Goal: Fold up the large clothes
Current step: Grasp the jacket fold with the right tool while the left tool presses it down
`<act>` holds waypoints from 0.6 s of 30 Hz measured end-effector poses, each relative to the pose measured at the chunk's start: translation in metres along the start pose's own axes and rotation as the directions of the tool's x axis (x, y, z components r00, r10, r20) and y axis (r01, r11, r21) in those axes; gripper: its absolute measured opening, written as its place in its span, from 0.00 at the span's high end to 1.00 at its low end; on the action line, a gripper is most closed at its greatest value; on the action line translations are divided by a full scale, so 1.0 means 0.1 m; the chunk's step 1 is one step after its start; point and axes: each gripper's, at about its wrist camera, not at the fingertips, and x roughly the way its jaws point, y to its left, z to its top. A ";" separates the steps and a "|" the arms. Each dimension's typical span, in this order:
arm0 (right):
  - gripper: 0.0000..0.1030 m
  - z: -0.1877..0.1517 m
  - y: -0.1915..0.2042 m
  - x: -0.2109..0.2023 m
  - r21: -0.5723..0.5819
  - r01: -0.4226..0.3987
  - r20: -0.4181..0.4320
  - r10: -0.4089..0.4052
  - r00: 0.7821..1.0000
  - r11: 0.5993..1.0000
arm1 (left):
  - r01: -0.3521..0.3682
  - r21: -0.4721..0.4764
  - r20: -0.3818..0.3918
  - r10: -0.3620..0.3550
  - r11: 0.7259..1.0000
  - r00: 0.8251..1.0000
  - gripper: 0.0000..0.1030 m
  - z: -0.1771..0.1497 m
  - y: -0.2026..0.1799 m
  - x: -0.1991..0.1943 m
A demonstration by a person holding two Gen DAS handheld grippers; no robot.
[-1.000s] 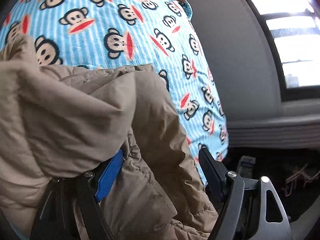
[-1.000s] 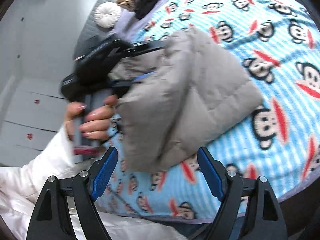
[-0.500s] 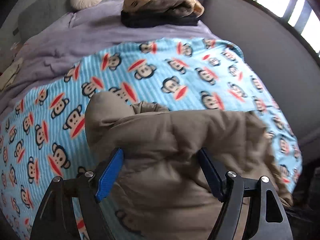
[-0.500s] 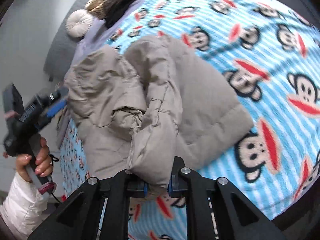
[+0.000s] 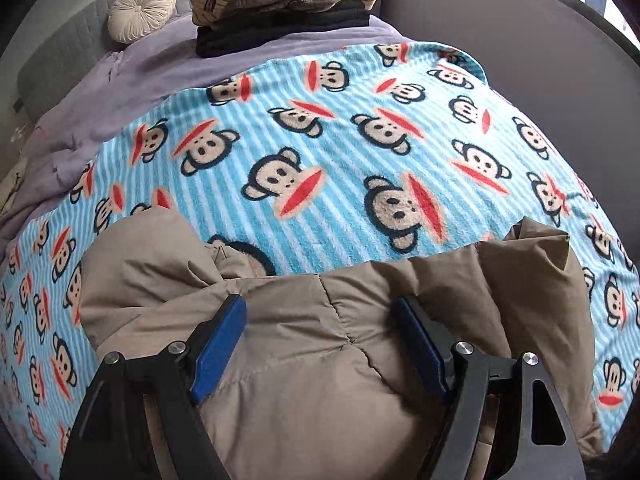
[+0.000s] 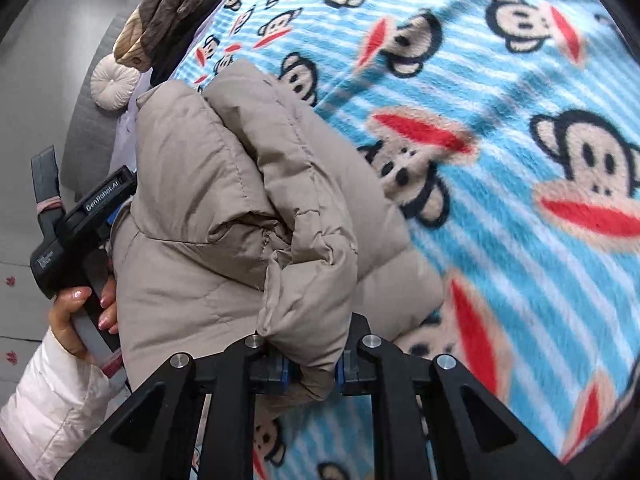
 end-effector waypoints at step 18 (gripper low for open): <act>0.80 0.62 1.07 -0.42 -0.415 0.038 0.068 -0.011 0.998 0.909 | -0.044 0.012 -0.018 0.044 0.999 0.999 0.23 0.01 -0.02 0.02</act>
